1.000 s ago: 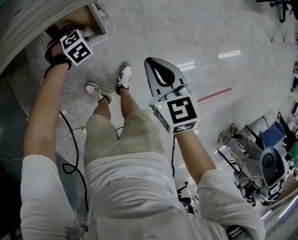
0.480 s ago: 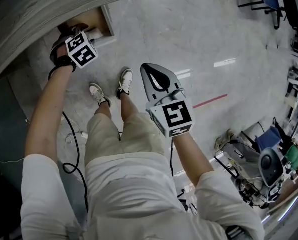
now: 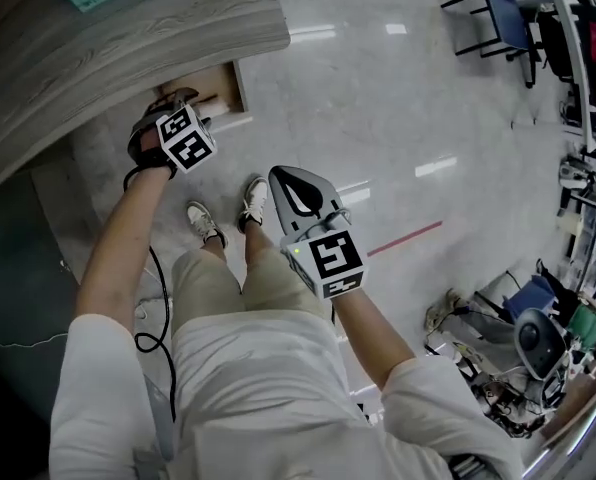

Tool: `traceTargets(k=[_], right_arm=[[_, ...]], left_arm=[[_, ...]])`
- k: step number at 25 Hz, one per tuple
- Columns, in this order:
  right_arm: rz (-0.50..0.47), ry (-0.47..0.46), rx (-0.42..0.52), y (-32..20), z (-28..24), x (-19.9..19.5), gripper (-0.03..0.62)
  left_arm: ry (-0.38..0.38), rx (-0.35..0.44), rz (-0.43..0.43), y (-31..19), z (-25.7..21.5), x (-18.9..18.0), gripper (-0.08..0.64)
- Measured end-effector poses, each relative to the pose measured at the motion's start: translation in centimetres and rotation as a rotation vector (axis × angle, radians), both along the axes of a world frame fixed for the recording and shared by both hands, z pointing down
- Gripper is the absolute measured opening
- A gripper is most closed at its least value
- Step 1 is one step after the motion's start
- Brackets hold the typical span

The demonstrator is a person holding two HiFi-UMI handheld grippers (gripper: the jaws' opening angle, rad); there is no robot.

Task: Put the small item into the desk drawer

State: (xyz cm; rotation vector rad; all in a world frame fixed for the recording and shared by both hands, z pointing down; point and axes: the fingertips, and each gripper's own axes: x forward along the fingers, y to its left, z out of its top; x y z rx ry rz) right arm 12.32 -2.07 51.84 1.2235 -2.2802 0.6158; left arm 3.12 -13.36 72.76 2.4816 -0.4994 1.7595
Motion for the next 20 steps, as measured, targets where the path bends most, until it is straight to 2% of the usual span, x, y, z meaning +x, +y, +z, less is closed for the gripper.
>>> traceTargets(k=[6,10,14,20], right_arm=[[-0.037,0.002,0.029,0.5,-3.5,-4.0,-0.002],[-0.037,0.007,0.063,0.2,-5.4,-4.9,-0.002],[-0.011,-0.007,0.1,-0.2,-8.4,-5.1,-0.002],[-0.027,-0.017,0.176,-0.5,-12.4,-8.3,-0.002]], left_arm=[[0.034,-0.008,0.001,2.0,-2.9,-1.5,0.232],[0.062,-0.004,-0.007,3.2,-4.6,-1.9,0.233],[0.102,0.023,-0.064,3.3,-8.3,-3.1,0.232],[0.155,0.062,-0.172,4.2,-12.1,-7.5,0.232]])
